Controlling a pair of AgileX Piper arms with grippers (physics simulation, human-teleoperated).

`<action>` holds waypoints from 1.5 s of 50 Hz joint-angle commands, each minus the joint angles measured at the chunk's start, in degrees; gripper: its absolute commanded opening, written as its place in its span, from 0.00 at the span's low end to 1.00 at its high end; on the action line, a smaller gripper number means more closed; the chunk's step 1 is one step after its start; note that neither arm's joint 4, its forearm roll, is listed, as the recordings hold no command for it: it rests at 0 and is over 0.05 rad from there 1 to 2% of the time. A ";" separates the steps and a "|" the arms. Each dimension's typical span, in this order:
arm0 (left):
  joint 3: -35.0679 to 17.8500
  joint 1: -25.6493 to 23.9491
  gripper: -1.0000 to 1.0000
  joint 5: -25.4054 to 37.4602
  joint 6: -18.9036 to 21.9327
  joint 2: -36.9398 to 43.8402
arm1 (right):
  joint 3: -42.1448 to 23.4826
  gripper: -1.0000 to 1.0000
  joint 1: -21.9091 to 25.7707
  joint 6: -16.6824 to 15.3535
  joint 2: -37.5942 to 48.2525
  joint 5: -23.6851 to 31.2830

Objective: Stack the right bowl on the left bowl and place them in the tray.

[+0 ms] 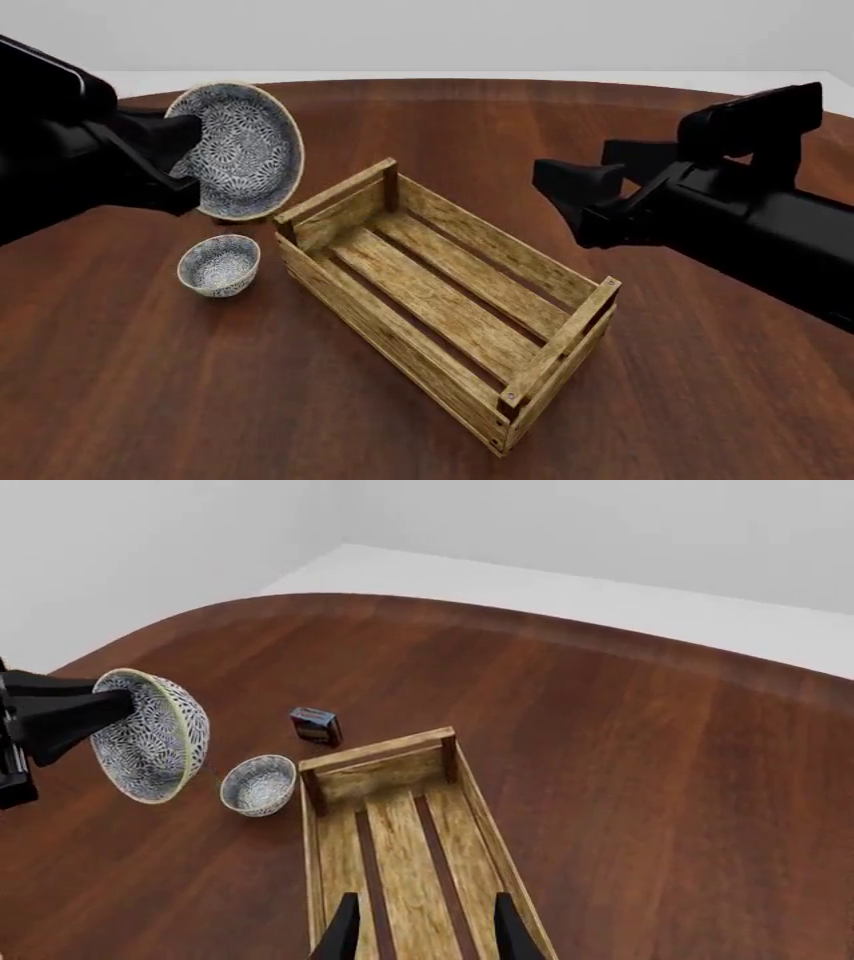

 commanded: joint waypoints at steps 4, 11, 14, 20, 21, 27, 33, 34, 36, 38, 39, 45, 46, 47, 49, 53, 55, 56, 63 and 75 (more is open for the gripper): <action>-3.09 3.70 0.00 6.43 2.72 -1.43 | 0.07 1.00 0.28 0.09 -0.05 -0.04; -4.15 5.65 0.00 7.78 1.67 0.84 | 0.00 1.00 0.36 0.18 -0.49 0.35; -3.66 6.34 0.00 7.52 1.90 1.75 | 0.05 1.00 0.36 0.20 -0.64 0.39; -4.09 8.22 0.00 6.65 -0.80 4.34 | 0.07 1.00 0.35 0.31 -0.47 0.23; -4.52 7.71 0.00 7.08 -2.04 4.83 | 0.07 1.00 0.34 0.32 -0.58 0.30; -5.06 9.54 0.00 6.32 -2.37 7.56 | 0.06 1.00 0.18 0.38 -0.77 0.39; -5.99 11.53 0.00 5.68 -3.67 9.94 | 0.07 1.00 0.26 0.36 -0.86 0.42; -6.74 11.53 0.00 6.20 -4.10 10.24 | 0.07 1.00 0.26 0.37 -0.83 0.39; -6.23 11.99 0.00 5.10 -3.76 10.78 | 0.08 1.00 0.35 0.40 -0.84 0.38; -5.76 12.33 0.00 4.18 -4.18 11.62 | 0.08 1.00 0.32 0.32 -0.91 0.42; -5.55 12.49 0.00 3.71 -4.22 12.04 | 0.09 1.00 0.35 0.36 -1.02 0.47; -6.66 13.47 0.00 3.31 -5.16 14.36 | 0.02 1.00 0.16 0.40 -1.19 0.60; -5.83 13.56 0.00 2.19 -5.33 14.74 | 0.02 1.00 0.14 0.39 -1.23 0.61; -5.43 13.45 0.00 1.48 -5.84 15.14 | 0.02 1.00 0.17 0.39 -1.27 0.64; -5.34 13.32 0.00 1.13 -6.86 15.56 | 0.03 1.00 0.21 0.39 -1.34 0.68; -5.49 14.62 0.00 0.00 -7.10 17.21 | 0.07 1.00 0.21 0.37 -1.42 0.70; -5.71 14.32 0.00 0.05 -8.88 17.92 | 0.08 1.00 0.20 0.37 -1.49 0.75; -5.64 14.36 0.00 -0.13 -8.52 18.04 | 0.08 1.00 0.20 0.39 -1.52 0.76; -5.00 14.77 0.00 -1.37 -9.16 19.42 | 0.11 1.00 0.14 0.36 -1.66 0.85; -4.40 17.12 0.00 -3.82 -9.22 23.03 | 0.14 1.00 0.16 0.39 -1.55 0.78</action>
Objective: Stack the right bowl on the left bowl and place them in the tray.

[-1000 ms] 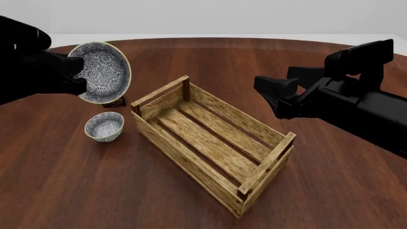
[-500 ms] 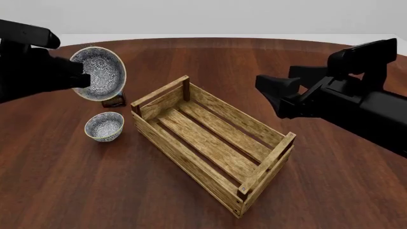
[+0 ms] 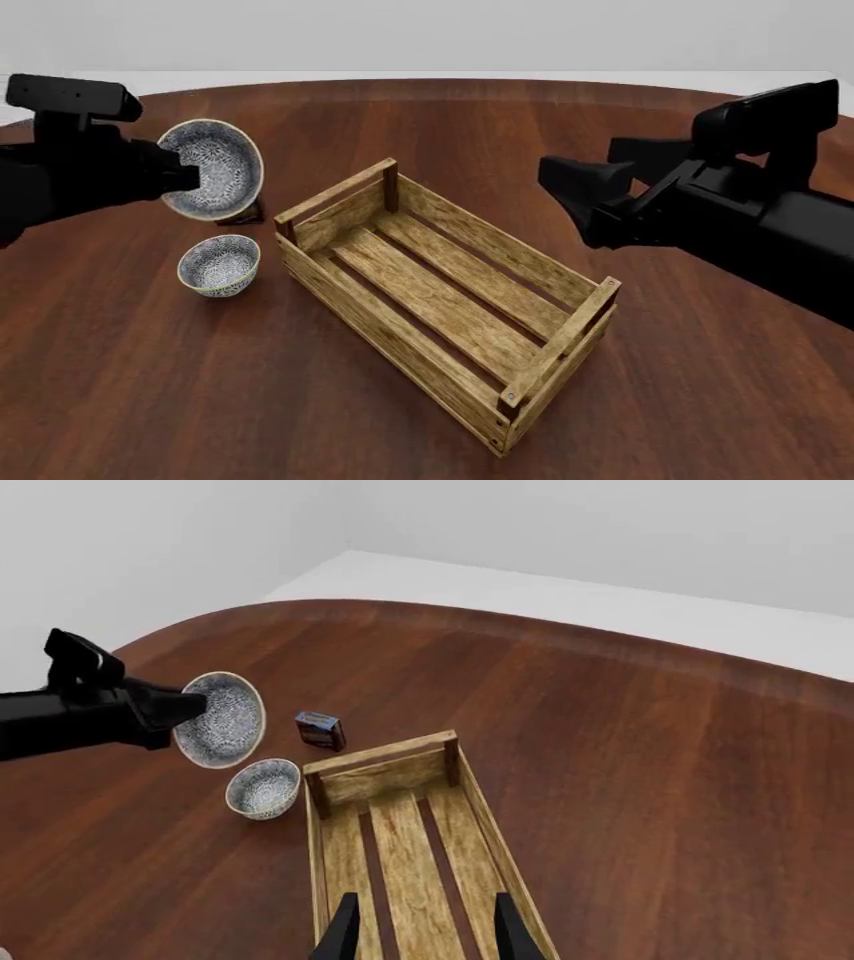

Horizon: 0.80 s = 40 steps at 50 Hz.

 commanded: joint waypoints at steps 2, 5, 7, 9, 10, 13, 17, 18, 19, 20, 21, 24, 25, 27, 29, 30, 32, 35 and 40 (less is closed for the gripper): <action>0.33 2.07 0.00 -2.43 -0.58 3.31 | 0.02 1.00 0.01 0.04 -0.03 0.04; 0.71 2.62 0.00 -3.05 -0.57 4.10 | 0.01 1.00 -0.01 0.04 -0.01 0.03; 0.94 2.65 0.00 -3.36 -0.56 4.38 | 0.01 1.00 0.00 0.03 -0.02 0.04; 1.15 2.92 0.00 -3.82 -0.47 4.90 | 0.02 1.00 0.01 0.04 -0.05 0.04; 1.21 3.05 0.00 -4.06 -0.68 5.11 | 0.02 1.00 0.02 0.04 -0.05 0.05; 1.60 3.37 0.00 -4.98 -0.77 6.01 | 0.03 1.00 -0.03 -0.01 -0.07 0.03; 2.38 3.66 0.00 -6.40 -0.80 7.23 | 0.05 1.00 -0.06 -0.01 0.06 -0.14; 2.56 3.83 0.00 -6.73 -0.82 7.55 | 0.05 1.00 -0.06 -0.02 0.08 -0.15; 2.60 3.83 0.00 -6.79 -0.90 7.65 | 0.05 1.00 -0.03 0.00 0.05 -0.14; 2.82 4.06 0.00 -7.24 -1.10 8.22 | 0.04 1.00 0.02 0.00 -0.01 -0.10; 2.85 4.15 0.00 -7.35 -1.11 8.31 | 0.04 1.00 0.04 0.00 -0.04 -0.08; 3.19 4.28 0.00 -8.10 -1.28 9.19 | 0.04 1.00 0.16 -0.05 -0.06 -0.07; 3.27 4.44 0.00 -8.38 -1.19 9.47 | 0.03 1.00 0.14 -0.04 -0.02 -0.09; 3.42 4.47 0.00 -8.72 -1.13 9.93 | 0.03 1.00 0.10 -0.08 0.05 -0.13; 2.95 4.78 0.00 -8.11 -0.81 10.02 | 0.02 1.00 0.11 -0.06 -0.08 -0.06; 3.55 4.75 0.00 -9.08 -0.91 10.50 | 0.02 1.00 0.13 -0.10 -0.16 0.00; 2.90 4.78 0.00 -8.20 -1.02 10.58 | 0.04 1.00 0.18 -0.08 -0.24 0.03; 2.95 4.77 0.00 -8.40 -1.20 11.05 | 0.07 1.00 0.18 -0.11 -0.10 -0.09; 4.02 4.93 0.00 -10.77 -1.27 12.81 | 0.07 1.00 0.16 -0.07 -0.15 -0.06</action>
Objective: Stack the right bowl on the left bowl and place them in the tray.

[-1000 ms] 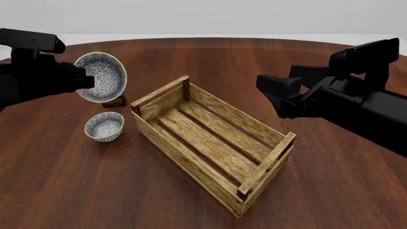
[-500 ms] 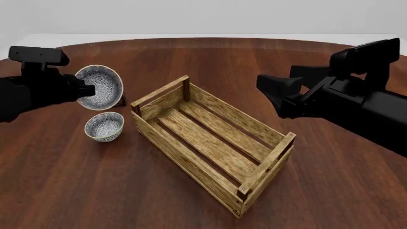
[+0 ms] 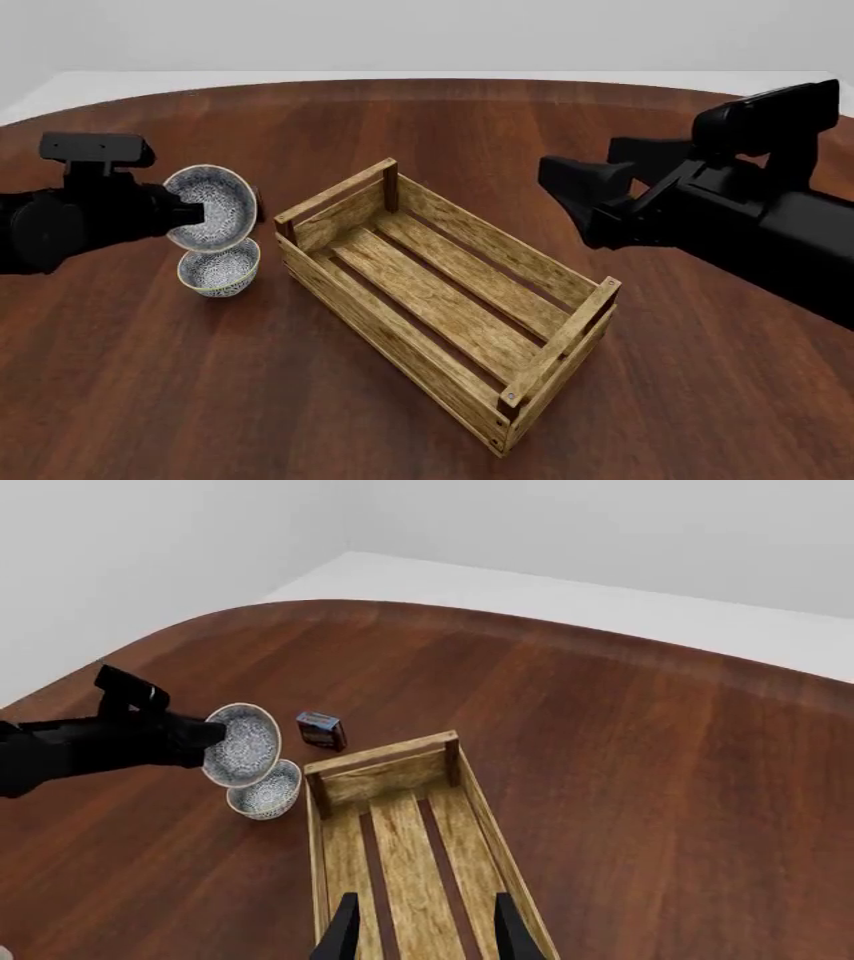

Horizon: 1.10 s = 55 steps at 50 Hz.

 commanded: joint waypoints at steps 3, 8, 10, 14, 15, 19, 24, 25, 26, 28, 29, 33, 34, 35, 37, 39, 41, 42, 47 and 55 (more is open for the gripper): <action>0.24 0.58 0.00 -1.81 -0.10 2.39 | 0.01 1.00 0.04 -0.02 -0.16 0.07; 0.33 0.79 0.00 -2.81 -0.02 3.82 | 0.01 1.00 0.08 -0.07 -0.18 0.08; 0.60 0.84 0.00 -3.54 -0.01 4.36 | -0.01 1.00 0.05 -0.05 -0.17 0.08; 0.97 1.01 0.00 -5.06 0.00 5.74 | -0.02 1.00 0.17 -0.06 -0.06 0.03; 0.95 1.03 0.00 -5.23 -0.06 5.96 | -0.01 1.00 0.24 -0.03 -0.02 0.00; 0.99 1.22 0.00 -6.12 0.13 7.34 | -0.01 1.00 0.23 -0.05 0.05 -0.02; 0.77 1.55 0.00 -6.45 0.34 8.45 | -0.05 1.00 0.06 -0.01 0.21 -0.15; 0.52 1.58 0.00 -6.06 0.28 8.32 | -0.05 1.00 0.03 -0.03 0.27 -0.19; 0.24 1.58 0.00 -5.53 0.29 8.13 | -0.04 1.00 0.06 -0.01 0.26 -0.18; 0.67 1.26 0.00 -6.18 -0.20 8.59 | -0.02 1.00 0.17 -0.02 0.15 -0.12; 1.17 1.14 0.00 -7.12 -0.19 9.11 | -0.01 1.00 0.24 -0.02 0.10 -0.08; 1.17 1.49 0.00 -7.15 -0.16 9.53 | -0.03 1.00 0.27 0.14 0.08 -0.08; 1.14 1.47 0.00 -7.00 -0.12 9.49 | -0.05 1.00 0.23 0.13 0.20 -0.13; 1.45 1.55 0.00 -7.76 -0.12 10.07 | -0.05 1.00 0.21 0.11 0.24 -0.16; 1.17 1.76 0.00 -7.22 -0.21 9.99 | -0.07 1.00 0.23 0.12 0.27 -0.19; 1.69 1.76 0.00 -8.43 -0.27 10.90 | -0.07 1.00 0.31 0.15 0.21 -0.15; 1.86 1.88 0.00 -8.91 -0.31 11.46 | -0.06 1.00 0.33 0.09 0.12 -0.13; 1.82 2.01 0.00 -8.90 -0.24 11.60 | -0.07 1.00 0.33 0.08 0.11 -0.13; 1.81 2.20 0.00 -8.96 -0.12 11.97 | -0.11 1.00 0.39 0.03 0.21 -0.16; 1.65 2.90 0.00 -9.46 0.21 13.14 | -0.14 1.00 0.39 0.04 -0.05 0.02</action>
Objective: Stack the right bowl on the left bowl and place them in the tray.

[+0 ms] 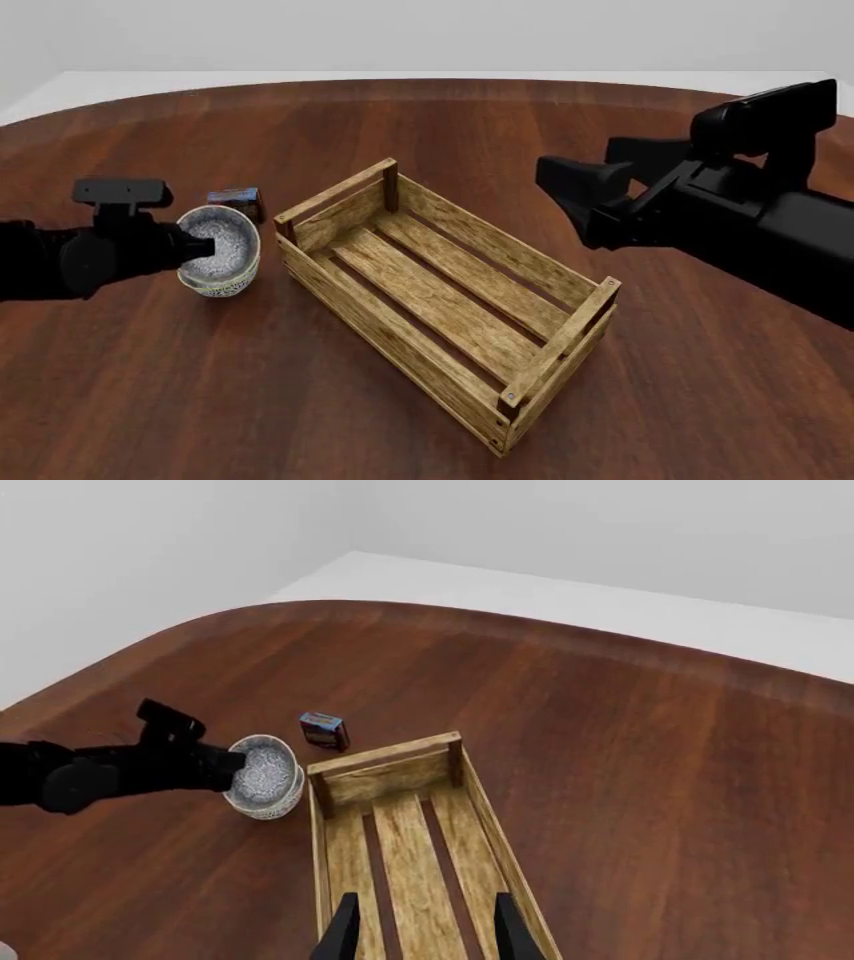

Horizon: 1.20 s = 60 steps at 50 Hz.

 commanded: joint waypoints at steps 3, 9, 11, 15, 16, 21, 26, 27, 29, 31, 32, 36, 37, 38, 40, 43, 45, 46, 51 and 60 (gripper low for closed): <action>-0.06 0.66 0.00 -1.25 0.41 1.65 | -0.02 1.00 0.02 -0.04 -0.12 0.09; -0.13 0.72 0.00 -1.42 0.49 1.97 | 0.02 1.00 0.02 -0.04 -0.18 0.10; -0.06 0.70 1.00 -1.63 0.52 2.14 | 0.03 1.00 -0.01 -0.04 -0.23 0.11; -0.02 0.44 1.00 -1.46 0.31 2.13 | 0.09 1.00 -0.01 -0.04 -0.21 0.05; -0.03 0.48 1.00 -1.31 0.34 1.89 | 0.09 1.00 -0.03 -0.07 -0.21 0.04; 0.18 0.59 1.00 -0.04 0.36 -0.72 | 0.13 1.00 0.02 -0.06 -0.41 0.17; 0.16 1.05 1.00 1.78 0.37 -4.38 | 0.12 1.00 0.04 -0.08 -0.52 0.25; 0.23 1.21 1.00 2.19 0.49 -5.41 | 0.12 1.00 0.02 -0.10 -0.54 0.25; 0.22 1.26 1.00 3.00 0.56 -6.96 | 0.12 1.00 0.03 -0.12 -0.54 0.25; 0.17 1.42 1.00 4.04 0.83 -8.79 | 0.14 1.00 0.09 -0.16 -0.53 0.22; 0.19 1.47 1.00 4.23 1.02 -9.28 | 0.13 1.00 0.09 -0.15 -0.50 0.22; 0.04 1.59 1.00 6.41 1.96 -12.83 | 0.13 1.00 0.05 -0.23 -0.30 0.08; -0.01 1.60 1.00 6.87 2.20 -13.42 | 0.13 1.00 0.09 -0.25 -0.27 0.05; 0.04 1.47 1.00 7.39 2.21 -14.45 | 0.13 1.00 0.13 -0.28 -0.23 0.04; 0.53 0.80 1.00 8.26 3.16 -16.45 | 0.13 1.00 0.19 -0.32 -0.21 0.05; 0.41 0.49 1.00 9.91 3.93 -18.40 | 0.13 1.00 0.23 -0.31 -0.18 0.03; 0.72 -0.08 1.00 10.34 4.05 -19.28 | 0.13 1.00 0.23 -0.31 -0.20 0.03; 0.66 -0.04 1.00 10.64 4.64 -19.60 | 0.14 1.00 0.22 -0.30 -0.21 0.03; 2.26 -1.52 1.00 10.03 7.09 -19.99 | 0.18 1.00 0.27 -0.31 -0.34 0.09; 3.21 -3.20 1.00 10.80 8.85 -21.42 | 0.24 1.00 0.21 -0.38 -0.32 0.06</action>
